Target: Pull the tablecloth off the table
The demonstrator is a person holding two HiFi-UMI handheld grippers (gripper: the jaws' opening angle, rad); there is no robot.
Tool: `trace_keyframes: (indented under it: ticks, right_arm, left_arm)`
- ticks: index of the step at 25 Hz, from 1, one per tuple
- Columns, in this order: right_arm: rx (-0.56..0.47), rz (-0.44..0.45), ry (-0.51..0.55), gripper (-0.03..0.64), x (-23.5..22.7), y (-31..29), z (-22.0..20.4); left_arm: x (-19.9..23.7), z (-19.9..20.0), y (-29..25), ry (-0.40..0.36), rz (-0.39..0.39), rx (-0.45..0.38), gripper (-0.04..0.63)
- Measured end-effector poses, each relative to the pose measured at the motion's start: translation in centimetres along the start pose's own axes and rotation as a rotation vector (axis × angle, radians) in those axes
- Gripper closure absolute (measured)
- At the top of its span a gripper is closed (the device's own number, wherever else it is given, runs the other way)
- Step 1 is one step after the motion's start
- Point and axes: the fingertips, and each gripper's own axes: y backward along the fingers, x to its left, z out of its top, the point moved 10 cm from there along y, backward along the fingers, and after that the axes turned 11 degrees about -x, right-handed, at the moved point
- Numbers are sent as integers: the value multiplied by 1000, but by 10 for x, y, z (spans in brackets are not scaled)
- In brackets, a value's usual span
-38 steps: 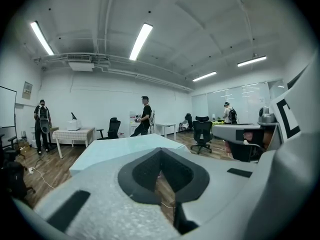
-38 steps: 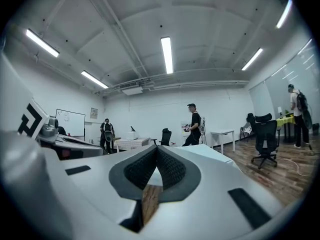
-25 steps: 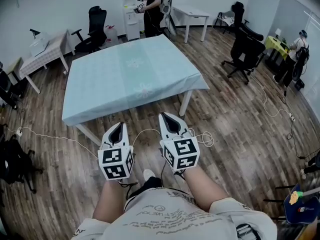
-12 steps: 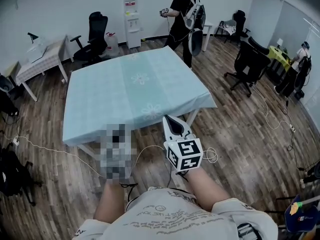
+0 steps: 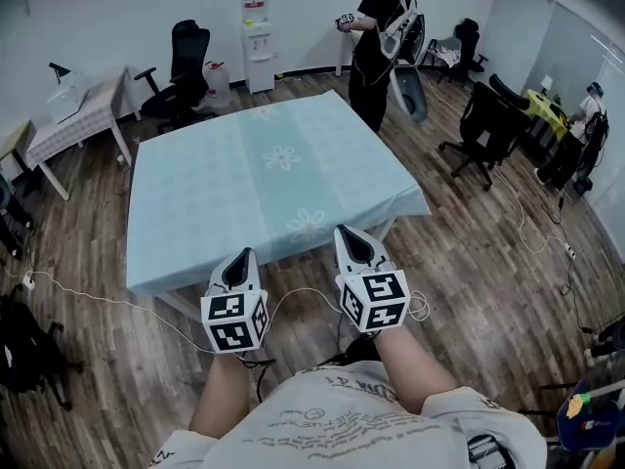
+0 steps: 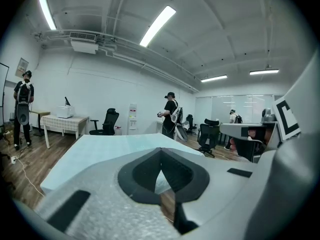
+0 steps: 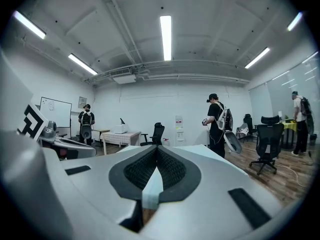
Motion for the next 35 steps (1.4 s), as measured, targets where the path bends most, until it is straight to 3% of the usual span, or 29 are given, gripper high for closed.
trace_keyframes:
  ticks: [15, 28, 35]
  right_arm:
    - [-1, 1, 0, 603, -27, -30, -11]
    - [32, 36, -126, 603, -83, -134, -63]
    - [42, 44, -123, 603, -127, -209, -83]
  left_arm:
    - [10, -7, -23, 9, 34, -11, 584]
    - [42, -19, -123, -64, 122, 59, 584]
    - [61, -24, -202, -82, 159, 86, 584]
